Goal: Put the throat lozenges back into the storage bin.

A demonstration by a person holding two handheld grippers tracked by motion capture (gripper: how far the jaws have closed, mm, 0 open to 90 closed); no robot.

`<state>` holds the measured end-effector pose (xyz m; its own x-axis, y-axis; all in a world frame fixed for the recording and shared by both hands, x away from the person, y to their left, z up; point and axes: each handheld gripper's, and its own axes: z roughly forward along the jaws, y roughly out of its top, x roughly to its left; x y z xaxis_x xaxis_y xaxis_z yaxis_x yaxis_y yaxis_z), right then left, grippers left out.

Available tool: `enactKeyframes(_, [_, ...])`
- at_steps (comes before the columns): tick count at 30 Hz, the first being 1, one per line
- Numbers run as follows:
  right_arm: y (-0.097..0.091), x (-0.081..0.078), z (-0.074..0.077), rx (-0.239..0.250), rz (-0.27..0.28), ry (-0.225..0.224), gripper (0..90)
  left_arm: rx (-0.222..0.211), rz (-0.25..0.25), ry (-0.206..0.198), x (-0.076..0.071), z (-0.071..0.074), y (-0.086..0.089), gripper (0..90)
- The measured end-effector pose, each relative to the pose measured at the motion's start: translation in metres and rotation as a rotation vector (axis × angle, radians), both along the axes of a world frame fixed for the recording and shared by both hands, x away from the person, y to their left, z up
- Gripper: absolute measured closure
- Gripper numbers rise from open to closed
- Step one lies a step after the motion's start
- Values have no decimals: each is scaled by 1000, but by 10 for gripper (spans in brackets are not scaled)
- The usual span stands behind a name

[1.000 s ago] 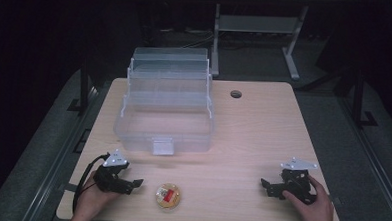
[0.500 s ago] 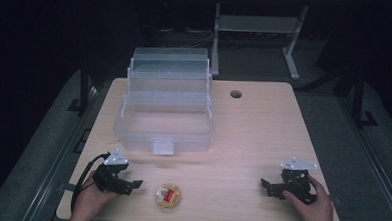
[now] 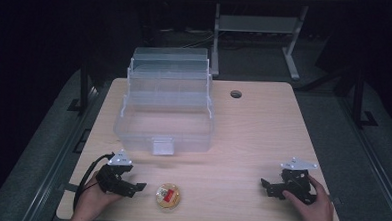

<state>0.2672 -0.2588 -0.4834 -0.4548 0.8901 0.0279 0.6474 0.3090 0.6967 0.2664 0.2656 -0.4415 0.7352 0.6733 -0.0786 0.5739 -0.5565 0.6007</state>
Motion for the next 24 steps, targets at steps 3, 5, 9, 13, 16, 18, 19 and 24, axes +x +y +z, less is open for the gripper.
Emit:
enactKeyframes(3, [0, 0, 0, 0, 0, 0, 0, 3, -9, 6, -1, 2, -3, 141])
enactKeyframes(5, [0, 0, 0, 0, 0, 0, 0, 0, -15, 12, -1, 3, -5, 144])
enactKeyframes(9, [0, 0, 0, 0, 0, 0, 0, -6, -25, 27, -2, 6, -9, 144])
enactKeyframes(13, [0, 0, 0, 0, 0, 0, 0, 0, -41, 36, -2, 8, -13, 144])
enactKeyframes(16, [0, 0, 0, 0, 0, 0, 0, 3, -52, 41, -1, 10, -16, 144])
enactKeyframes(18, [0, 0, 0, 0, 0, 0, 0, 5, -56, 45, -1, 12, -17, 144])
enactKeyframes(19, [0, 0, 0, 0, 0, 0, 0, 6, -57, 45, -1, 13, -17, 144])
enactKeyframes(24, [0, 0, 0, 0, 0, 0, 0, 6, -66, 45, 0, 17, -21, 144])
